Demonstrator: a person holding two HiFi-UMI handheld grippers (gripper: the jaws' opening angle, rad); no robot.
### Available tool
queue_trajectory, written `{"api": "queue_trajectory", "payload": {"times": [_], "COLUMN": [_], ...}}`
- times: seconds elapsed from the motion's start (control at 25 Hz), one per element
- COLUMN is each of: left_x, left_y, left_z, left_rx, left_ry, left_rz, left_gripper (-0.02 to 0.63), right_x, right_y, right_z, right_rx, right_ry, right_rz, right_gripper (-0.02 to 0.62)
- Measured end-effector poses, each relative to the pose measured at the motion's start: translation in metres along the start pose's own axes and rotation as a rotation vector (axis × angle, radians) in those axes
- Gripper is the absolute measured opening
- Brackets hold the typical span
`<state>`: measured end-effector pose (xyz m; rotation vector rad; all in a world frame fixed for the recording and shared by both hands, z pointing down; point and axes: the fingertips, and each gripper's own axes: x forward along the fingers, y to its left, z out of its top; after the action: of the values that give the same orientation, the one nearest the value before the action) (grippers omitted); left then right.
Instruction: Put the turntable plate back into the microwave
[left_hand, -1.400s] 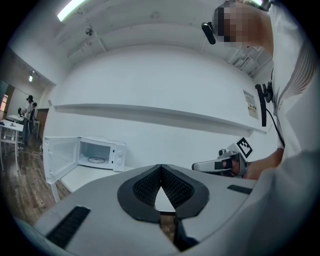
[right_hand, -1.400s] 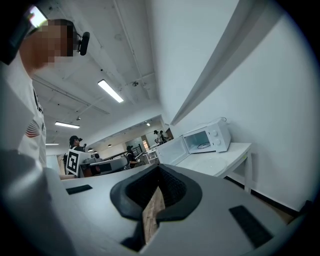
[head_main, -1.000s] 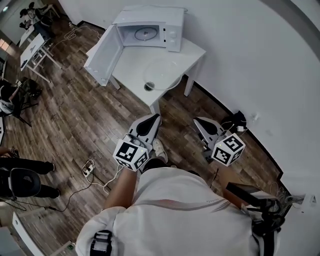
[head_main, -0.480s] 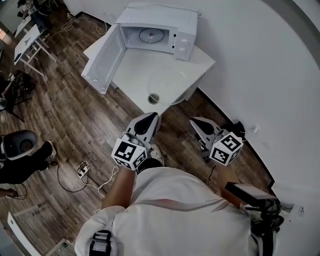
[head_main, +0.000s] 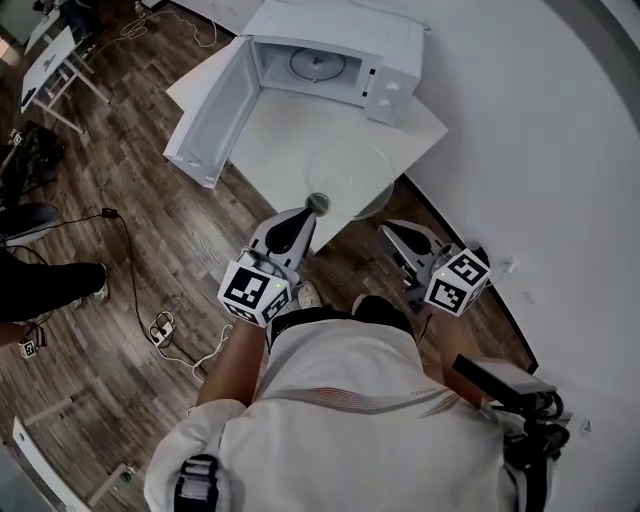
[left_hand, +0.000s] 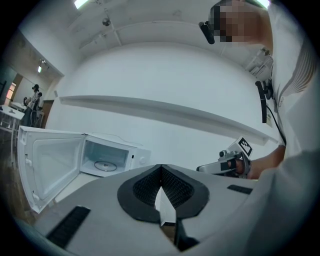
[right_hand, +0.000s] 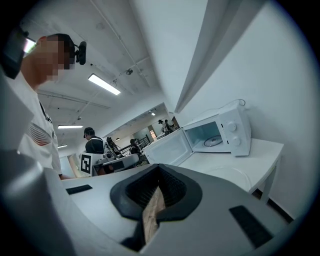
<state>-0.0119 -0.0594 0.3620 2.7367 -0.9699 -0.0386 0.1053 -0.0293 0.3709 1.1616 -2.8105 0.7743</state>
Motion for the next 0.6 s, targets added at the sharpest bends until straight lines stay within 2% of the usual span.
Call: {"api": "queue_trajectory", "payload": {"times": [0.36,0.48,0.6], "left_x": [0.028,0.043,0.058], "left_y": [0.015,0.015,0.013], "left_z": [-0.007,-0.010,-0.017], "left_rx": [-0.017,-0.031,-0.036], "left_ry": [0.022,0.018,0.030], "left_rz": [0.111,0.154,0.193], "left_gripper": [0.011,0.011,0.011], "right_x": [0.017,0.016,0.012], "right_y": [-0.058,-0.083,-0.113], "right_z": [0.006,-0.001,-0.022], "right_rx": [0.151,0.200,0.285], "right_ry": [0.055,0.111,0.216], "right_rz": [0.119,0.161,0.204], "right_gripper": [0.001,0.028,0.059]}}
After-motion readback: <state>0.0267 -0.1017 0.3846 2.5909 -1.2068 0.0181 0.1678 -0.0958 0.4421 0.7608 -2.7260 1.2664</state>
